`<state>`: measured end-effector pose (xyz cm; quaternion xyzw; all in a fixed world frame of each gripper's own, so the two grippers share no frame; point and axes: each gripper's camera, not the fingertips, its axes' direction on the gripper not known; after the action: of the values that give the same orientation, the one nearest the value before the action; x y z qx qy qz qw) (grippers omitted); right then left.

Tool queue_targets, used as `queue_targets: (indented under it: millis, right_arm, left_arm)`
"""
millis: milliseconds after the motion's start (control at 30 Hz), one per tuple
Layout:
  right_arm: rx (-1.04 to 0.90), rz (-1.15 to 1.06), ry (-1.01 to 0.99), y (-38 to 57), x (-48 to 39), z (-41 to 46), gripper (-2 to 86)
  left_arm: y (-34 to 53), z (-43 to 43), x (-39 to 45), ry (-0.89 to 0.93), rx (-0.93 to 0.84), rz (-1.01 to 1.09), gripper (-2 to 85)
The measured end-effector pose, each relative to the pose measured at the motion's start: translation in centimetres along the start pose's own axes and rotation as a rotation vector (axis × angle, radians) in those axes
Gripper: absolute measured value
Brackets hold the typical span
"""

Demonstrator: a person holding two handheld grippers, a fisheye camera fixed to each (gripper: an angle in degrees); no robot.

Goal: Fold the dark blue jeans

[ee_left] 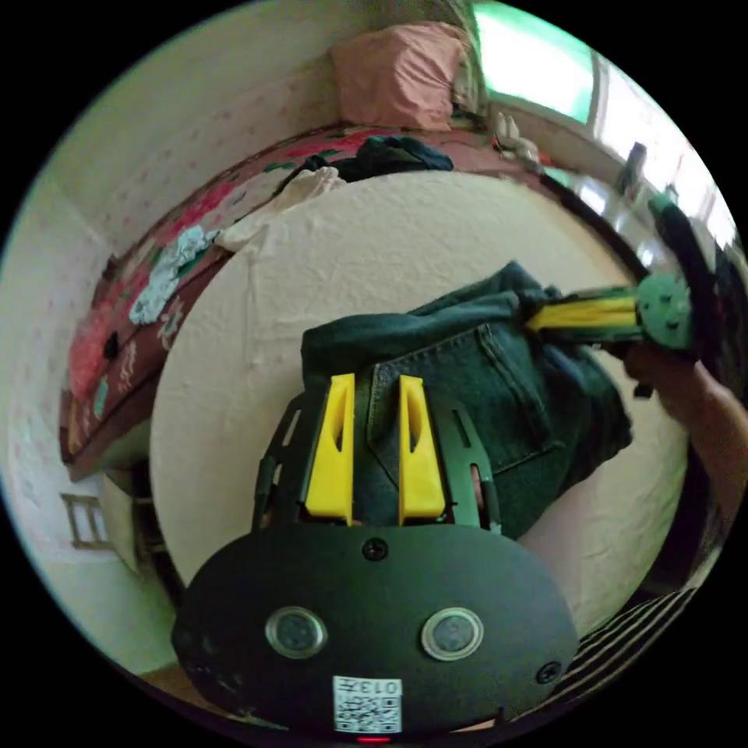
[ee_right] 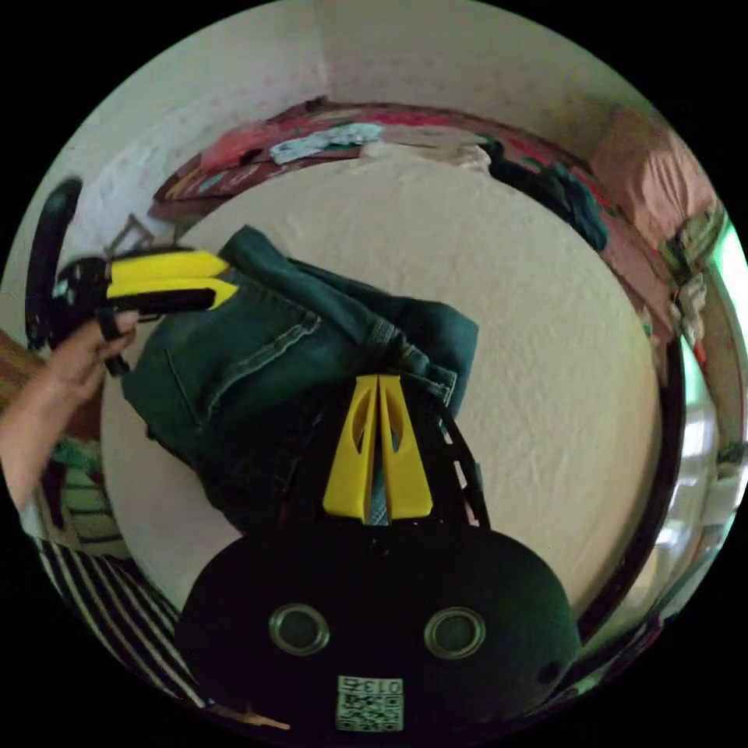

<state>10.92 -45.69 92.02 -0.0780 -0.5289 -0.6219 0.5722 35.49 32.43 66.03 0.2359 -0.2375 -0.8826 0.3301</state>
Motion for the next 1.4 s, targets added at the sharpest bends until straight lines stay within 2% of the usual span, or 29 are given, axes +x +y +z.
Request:
queue_targets:
  millis: [67,133,200,300,433,633,800,867,1000,1233,1400]
  right_arm:
    - [-0.045,0.097,-0.046,0.0,1.1,-1.3,1.4]
    - [0.057,0.122,-0.049,1.4,1.7,-3.8,3.7]
    - [0.158,0.192,-0.035,4.1,2.9,-6.1,10.9]
    - [0.132,0.248,-0.145,6.1,4.1,-5.9,14.0]
    - [0.113,0.297,-0.278,6.8,4.9,-5.4,14.2]
    - [0.054,0.358,-0.316,7.3,5.6,-5.6,12.3]
    - [0.046,0.313,-0.295,6.9,4.6,-7.3,6.0]
    - [0.044,0.276,-0.244,6.6,3.8,-8.2,5.2]
    - [0.074,0.134,-0.015,6.3,0.0,-11.6,4.4]
    - [0.194,0.068,0.123,7.5,-1.3,-20.0,3.9]
    - [0.167,0.001,0.233,7.1,4.1,-28.1,4.2]
  left_arm:
    - [0.5,-1.3,-2.5,0.125,0.080,-0.118,7.8]
    - [2.1,-2.5,-5.6,0.205,0.159,-0.248,14.1]
    - [3.2,-2.2,-7.3,0.249,0.128,-0.301,15.9]
    - [4.1,-0.7,-8.7,0.350,0.049,-0.331,17.1]
    - [2.9,0.7,-8.3,0.526,-0.006,-0.308,16.5]
    - [-0.2,0.9,-7.5,0.553,-0.042,-0.304,14.2]
    - [-2.4,1.5,-7.2,0.620,-0.082,-0.373,11.1]
    - [-3.5,0.6,-6.6,0.608,-0.067,-0.358,8.2]
    - [-6.4,-3.2,-3.5,0.487,-0.013,-0.252,6.8]
    - [-10.7,-9.9,0.7,0.637,0.170,-0.232,6.7]
    - [-18.5,-12.9,7.4,0.706,0.249,-0.149,6.8]
